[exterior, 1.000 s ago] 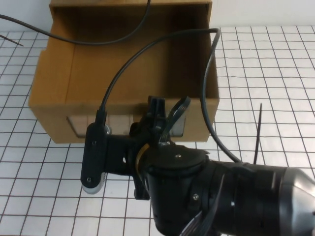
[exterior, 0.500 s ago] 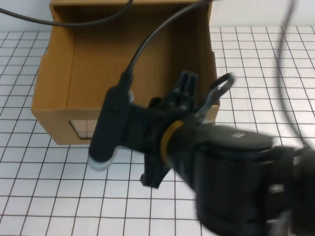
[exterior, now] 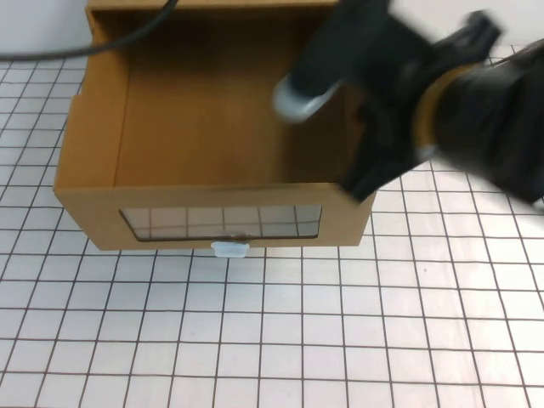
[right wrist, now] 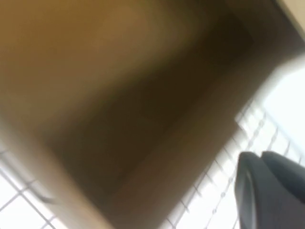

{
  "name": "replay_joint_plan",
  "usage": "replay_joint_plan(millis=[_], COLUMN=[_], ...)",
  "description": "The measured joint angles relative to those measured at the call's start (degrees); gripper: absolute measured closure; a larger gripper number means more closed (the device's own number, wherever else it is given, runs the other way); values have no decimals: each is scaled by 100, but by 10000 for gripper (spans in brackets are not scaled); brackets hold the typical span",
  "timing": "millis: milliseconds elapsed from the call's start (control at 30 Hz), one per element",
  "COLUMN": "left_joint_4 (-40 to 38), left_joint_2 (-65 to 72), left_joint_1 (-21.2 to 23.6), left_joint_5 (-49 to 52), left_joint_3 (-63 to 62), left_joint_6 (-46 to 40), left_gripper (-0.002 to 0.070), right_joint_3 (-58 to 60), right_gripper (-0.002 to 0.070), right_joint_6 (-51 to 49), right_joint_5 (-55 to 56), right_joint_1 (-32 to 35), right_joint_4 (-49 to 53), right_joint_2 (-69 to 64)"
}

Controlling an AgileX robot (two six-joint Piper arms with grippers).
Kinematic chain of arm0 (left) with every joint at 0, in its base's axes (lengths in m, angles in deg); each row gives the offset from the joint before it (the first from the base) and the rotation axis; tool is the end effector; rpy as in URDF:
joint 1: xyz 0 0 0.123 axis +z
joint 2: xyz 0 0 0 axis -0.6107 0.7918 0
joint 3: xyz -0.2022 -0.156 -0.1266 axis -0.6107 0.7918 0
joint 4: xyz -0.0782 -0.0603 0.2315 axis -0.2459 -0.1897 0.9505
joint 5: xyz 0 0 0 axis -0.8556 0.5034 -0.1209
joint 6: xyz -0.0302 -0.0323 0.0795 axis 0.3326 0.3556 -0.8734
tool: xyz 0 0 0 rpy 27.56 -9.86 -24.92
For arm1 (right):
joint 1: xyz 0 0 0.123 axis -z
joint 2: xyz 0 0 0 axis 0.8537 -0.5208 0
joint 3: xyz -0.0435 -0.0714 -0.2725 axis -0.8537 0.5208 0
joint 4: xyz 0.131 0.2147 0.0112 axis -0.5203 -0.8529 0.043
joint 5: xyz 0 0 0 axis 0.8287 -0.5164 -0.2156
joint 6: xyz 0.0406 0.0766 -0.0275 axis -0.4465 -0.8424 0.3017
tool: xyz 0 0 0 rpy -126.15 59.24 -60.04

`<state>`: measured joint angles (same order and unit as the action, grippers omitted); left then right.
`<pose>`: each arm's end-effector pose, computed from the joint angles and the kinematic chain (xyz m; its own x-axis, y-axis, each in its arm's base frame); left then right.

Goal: Open the shoe box
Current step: 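Pull the top drawer of the cardboard box fully open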

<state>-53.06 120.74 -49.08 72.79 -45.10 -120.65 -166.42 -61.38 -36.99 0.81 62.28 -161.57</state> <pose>0.2816 -0.0979 0.5256 -0.1812 0.3683 -0.9119 0.6805 0.7164 0.1541 0.2066 0.2245 0.3962 -0.2216 -0.6922 -0.6868 -0.4808 0.6903 -0.5406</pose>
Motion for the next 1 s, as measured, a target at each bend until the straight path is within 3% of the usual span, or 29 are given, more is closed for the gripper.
replay_joint_plan(millis=[300,467,700,1000], left_joint_4=[190,160,111,80], left_joint_2=[-2398,-3915,-5815,-7960], left_joint_1=[0,0,0,0], left_joint_5=[-2009,-3505,-4761,-4905], left_joint_3=[3459,5573,7891,9843], left_joint_6=[-252,-306,-313,-260], left_gripper=[676,676,676,676], right_joint_3=[44,669,2108,3973], right_gripper=[688,689,689,689], right_joint_6=[231,271,271,-164], right_joint_5=[-58,283,1122,2116], right_joint_1=[2059,2930,3268,3271], right_joint_4=[-1638,-2205,-2752,-2740], right_joint_2=[931,1778,3259,5037])
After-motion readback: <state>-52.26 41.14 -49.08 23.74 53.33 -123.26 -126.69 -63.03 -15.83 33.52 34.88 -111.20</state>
